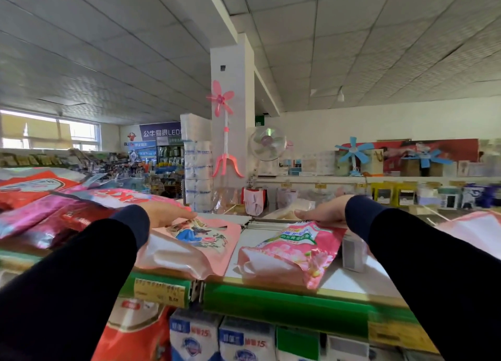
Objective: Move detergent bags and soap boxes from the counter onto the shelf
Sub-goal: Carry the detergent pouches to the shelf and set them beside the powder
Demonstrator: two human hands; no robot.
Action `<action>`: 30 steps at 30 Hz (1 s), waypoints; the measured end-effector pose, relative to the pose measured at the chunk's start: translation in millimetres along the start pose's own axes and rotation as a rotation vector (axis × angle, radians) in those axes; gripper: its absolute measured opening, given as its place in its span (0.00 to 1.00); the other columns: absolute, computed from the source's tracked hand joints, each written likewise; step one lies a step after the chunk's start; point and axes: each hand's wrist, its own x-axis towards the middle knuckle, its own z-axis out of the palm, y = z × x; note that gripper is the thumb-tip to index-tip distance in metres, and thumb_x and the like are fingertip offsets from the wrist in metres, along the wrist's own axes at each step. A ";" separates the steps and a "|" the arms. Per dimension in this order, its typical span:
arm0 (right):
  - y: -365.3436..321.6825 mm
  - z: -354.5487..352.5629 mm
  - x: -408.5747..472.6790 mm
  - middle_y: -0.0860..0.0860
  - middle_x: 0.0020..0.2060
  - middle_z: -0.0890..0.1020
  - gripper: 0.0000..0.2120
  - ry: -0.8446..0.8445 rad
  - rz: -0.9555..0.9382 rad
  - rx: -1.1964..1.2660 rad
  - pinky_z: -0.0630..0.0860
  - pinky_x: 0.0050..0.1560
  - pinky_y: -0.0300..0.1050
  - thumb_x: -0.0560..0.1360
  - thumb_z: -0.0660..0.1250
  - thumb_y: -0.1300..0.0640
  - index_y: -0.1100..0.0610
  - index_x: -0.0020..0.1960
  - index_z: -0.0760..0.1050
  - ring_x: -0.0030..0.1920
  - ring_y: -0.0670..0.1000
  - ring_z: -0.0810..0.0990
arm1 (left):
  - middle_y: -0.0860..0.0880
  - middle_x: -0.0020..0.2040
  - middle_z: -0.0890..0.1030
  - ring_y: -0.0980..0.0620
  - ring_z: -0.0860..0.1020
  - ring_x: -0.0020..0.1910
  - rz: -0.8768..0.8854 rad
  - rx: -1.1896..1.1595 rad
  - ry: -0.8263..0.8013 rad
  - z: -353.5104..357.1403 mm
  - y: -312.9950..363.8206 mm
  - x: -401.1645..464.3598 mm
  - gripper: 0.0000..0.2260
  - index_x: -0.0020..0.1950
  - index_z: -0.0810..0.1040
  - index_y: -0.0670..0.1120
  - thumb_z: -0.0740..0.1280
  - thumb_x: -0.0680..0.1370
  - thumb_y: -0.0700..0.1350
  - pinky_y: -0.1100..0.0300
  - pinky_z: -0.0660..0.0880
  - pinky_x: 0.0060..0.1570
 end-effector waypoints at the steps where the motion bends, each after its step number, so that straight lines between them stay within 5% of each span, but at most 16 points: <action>1: -0.9 0.7 -0.9 0.54 0.40 0.88 0.29 0.004 0.000 -0.009 0.81 0.48 0.43 0.77 0.59 0.29 0.56 0.53 0.77 0.39 0.51 0.87 | 0.44 0.80 0.65 0.46 0.63 0.79 0.011 -0.006 0.003 1.7 -1.5 2.3 0.28 0.77 0.69 0.45 0.70 0.80 0.53 0.56 0.59 0.74; 4: -0.8 3.1 3.9 0.57 0.51 0.87 0.27 0.017 -0.020 0.120 0.82 0.56 0.48 0.78 0.63 0.34 0.58 0.56 0.78 0.47 0.56 0.86 | 0.44 0.80 0.65 0.45 0.63 0.78 0.028 -0.008 0.018 5.5 -3.9 5.7 0.29 0.77 0.69 0.44 0.69 0.80 0.55 0.55 0.59 0.75; 8: -0.2 1.4 17.8 0.53 0.27 0.84 0.12 0.029 -0.065 0.438 0.77 0.23 0.37 0.79 0.70 0.51 0.60 0.46 0.77 0.23 0.49 0.82 | 0.43 0.80 0.64 0.45 0.61 0.79 0.015 -0.036 -0.006 7.1 0.5 7.4 0.28 0.77 0.69 0.44 0.67 0.81 0.57 0.55 0.59 0.74; 11: -1.5 1.2 24.5 0.51 0.21 0.81 0.11 0.101 -0.075 0.353 0.71 0.18 0.33 0.81 0.68 0.58 0.60 0.41 0.75 0.19 0.47 0.78 | 0.43 0.78 0.69 0.46 0.65 0.77 0.008 -0.085 -0.028 7.3 3.4 9.7 0.28 0.75 0.72 0.43 0.68 0.80 0.56 0.60 0.63 0.67; 15: -7.4 4.3 30.0 0.54 0.32 0.83 0.09 0.226 -0.144 0.316 0.76 0.26 0.38 0.80 0.69 0.61 0.61 0.42 0.77 0.29 0.51 0.81 | 0.41 0.75 0.73 0.44 0.69 0.74 0.008 -0.156 0.028 5.9 -0.6 15.9 0.29 0.74 0.73 0.39 0.74 0.77 0.52 0.54 0.64 0.74; 19: -25.2 -0.1 29.8 0.57 0.41 0.81 0.02 0.304 -0.368 0.524 0.77 0.37 0.39 0.80 0.67 0.66 0.64 0.52 0.77 0.39 0.52 0.79 | 0.40 0.70 0.76 0.41 0.73 0.70 0.025 -0.316 0.103 1.2 3.5 10.8 0.27 0.71 0.75 0.36 0.75 0.77 0.48 0.53 0.69 0.68; 23: -62.5 -30.9 9.4 0.52 0.38 0.80 0.01 0.538 -0.636 0.374 0.75 0.35 0.31 0.79 0.70 0.65 0.62 0.50 0.78 0.39 0.49 0.78 | 0.42 0.49 0.84 0.44 0.78 0.42 0.104 -0.612 0.253 -11.7 17.9 3.0 0.19 0.64 0.80 0.38 0.77 0.74 0.40 0.53 0.76 0.45; 25: -85.0 -48.6 -6.6 0.55 0.42 0.82 0.00 0.601 -0.740 0.346 0.79 0.46 0.40 0.79 0.70 0.64 0.61 0.50 0.79 0.45 0.53 0.80 | 0.42 0.40 0.87 0.48 0.82 0.31 0.177 -0.766 0.274 -20.7 33.2 -8.7 0.13 0.60 0.80 0.39 0.74 0.76 0.35 0.58 0.78 0.31; 27: -107.0 -63.2 -24.8 0.51 0.41 0.82 0.07 0.655 -0.827 0.349 0.78 0.46 0.44 0.79 0.70 0.63 0.55 0.43 0.78 0.45 0.53 0.80 | 0.42 0.38 0.86 0.50 0.83 0.26 0.256 -0.886 0.284 -27.2 49.3 -20.7 0.13 0.60 0.80 0.40 0.72 0.76 0.33 0.61 0.77 0.24; 30: -138.5 -66.7 -53.7 0.46 0.39 0.80 0.12 0.738 -0.956 0.214 0.76 0.46 0.46 0.78 0.70 0.60 0.48 0.39 0.75 0.44 0.51 0.80 | 0.43 0.43 0.86 0.52 0.81 0.28 0.394 -0.916 0.340 -32.5 61.2 -33.7 0.19 0.66 0.77 0.41 0.73 0.76 0.40 0.60 0.77 0.26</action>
